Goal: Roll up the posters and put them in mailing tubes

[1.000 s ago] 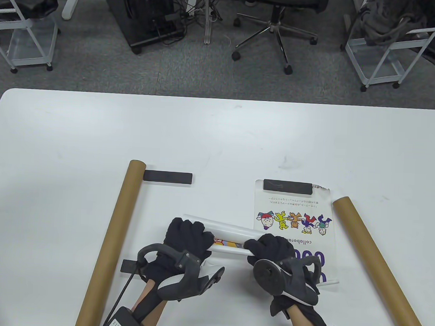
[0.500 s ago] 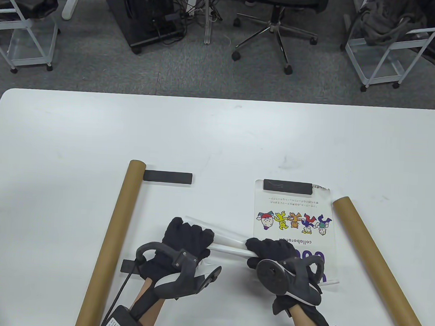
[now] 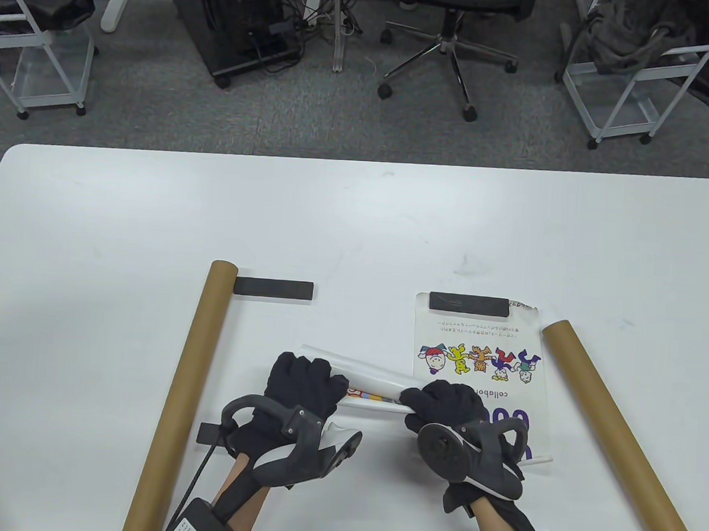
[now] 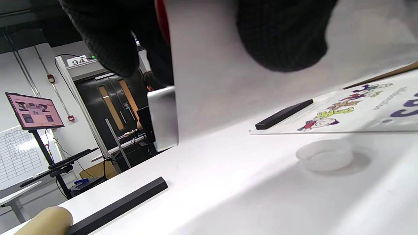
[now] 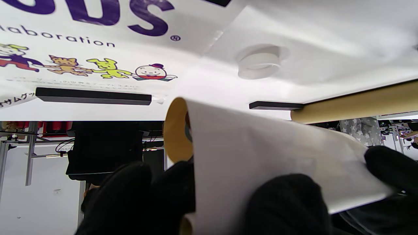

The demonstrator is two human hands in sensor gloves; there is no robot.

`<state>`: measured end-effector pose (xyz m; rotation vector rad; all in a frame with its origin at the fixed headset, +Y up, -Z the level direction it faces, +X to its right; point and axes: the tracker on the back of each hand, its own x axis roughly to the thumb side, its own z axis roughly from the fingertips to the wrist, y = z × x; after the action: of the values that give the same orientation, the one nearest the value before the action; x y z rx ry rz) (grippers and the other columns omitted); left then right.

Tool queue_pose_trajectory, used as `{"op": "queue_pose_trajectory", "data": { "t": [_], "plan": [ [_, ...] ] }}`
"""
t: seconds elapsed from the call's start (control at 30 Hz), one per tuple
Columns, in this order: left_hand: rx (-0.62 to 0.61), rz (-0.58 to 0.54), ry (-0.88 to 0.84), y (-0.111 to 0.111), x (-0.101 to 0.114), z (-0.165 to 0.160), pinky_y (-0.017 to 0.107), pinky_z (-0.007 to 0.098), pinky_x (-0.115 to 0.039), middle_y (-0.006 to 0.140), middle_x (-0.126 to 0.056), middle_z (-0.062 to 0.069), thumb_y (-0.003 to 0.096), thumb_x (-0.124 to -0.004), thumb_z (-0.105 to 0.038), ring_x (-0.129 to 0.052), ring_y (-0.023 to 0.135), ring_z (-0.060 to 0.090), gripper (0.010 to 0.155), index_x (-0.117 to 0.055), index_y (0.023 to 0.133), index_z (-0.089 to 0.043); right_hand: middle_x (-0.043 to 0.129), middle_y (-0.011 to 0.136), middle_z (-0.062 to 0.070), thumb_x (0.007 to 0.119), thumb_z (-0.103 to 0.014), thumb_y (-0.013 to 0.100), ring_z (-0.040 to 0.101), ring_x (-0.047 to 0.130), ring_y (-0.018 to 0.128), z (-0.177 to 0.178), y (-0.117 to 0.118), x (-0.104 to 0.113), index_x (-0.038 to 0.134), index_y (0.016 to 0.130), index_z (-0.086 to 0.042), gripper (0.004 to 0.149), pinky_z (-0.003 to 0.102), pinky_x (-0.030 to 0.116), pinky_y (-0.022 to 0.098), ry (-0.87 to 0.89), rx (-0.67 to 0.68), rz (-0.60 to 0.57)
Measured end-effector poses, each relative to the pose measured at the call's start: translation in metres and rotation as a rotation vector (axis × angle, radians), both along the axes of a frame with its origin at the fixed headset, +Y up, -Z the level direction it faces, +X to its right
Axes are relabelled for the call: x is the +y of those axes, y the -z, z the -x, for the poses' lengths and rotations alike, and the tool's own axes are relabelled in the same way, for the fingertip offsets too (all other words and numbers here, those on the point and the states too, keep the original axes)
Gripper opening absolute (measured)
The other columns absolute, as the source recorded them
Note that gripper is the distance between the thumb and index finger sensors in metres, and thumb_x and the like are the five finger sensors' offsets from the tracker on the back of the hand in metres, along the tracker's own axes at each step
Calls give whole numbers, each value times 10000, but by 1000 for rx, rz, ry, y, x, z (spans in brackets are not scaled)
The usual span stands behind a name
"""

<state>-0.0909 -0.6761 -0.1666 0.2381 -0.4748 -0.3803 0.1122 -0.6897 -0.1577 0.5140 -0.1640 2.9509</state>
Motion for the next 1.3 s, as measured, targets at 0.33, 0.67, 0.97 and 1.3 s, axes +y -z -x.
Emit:
{"op": "queue_pose_trajectory", "data": {
  "t": [0.33, 0.67, 0.97, 1.3],
  "plan": [
    [-7, 28, -40, 1, 0, 2, 762, 472, -771, 832, -920, -162, 428, -776, -495, -1011, 711, 92, 525, -778, 945, -405, 901, 852, 38, 709, -335, 484, 308, 952, 684, -3, 1, -1, 743, 924, -221, 456, 609, 725, 644, 3, -8, 7],
    [16, 73, -84, 3, 2, 2, 761, 509, -745, 770, -886, -109, 457, -724, -495, -944, 627, 143, 488, -731, 929, -371, 832, 733, 18, 754, -412, 470, 279, 862, 540, 2, 0, -1, 649, 946, -217, 525, 631, 713, 638, -35, 10, 21],
    [13, 19, -22, -3, 2, -1, 778, 536, -712, 889, -819, -85, 450, -752, -520, -906, 743, 181, 443, -806, 881, -434, 867, 795, 37, 758, -411, 463, 310, 900, 617, -1, 0, -2, 781, 865, -254, 432, 626, 711, 643, -3, 8, 27],
    [10, 40, -31, 0, -2, -2, 769, 512, -745, 854, -854, -112, 441, -753, -512, -941, 729, 147, 562, -758, 988, -381, 871, 744, 26, 767, -410, 444, 285, 909, 591, -2, 1, -3, 772, 890, -221, 485, 617, 718, 642, 2, 9, 36]
  ]
}}
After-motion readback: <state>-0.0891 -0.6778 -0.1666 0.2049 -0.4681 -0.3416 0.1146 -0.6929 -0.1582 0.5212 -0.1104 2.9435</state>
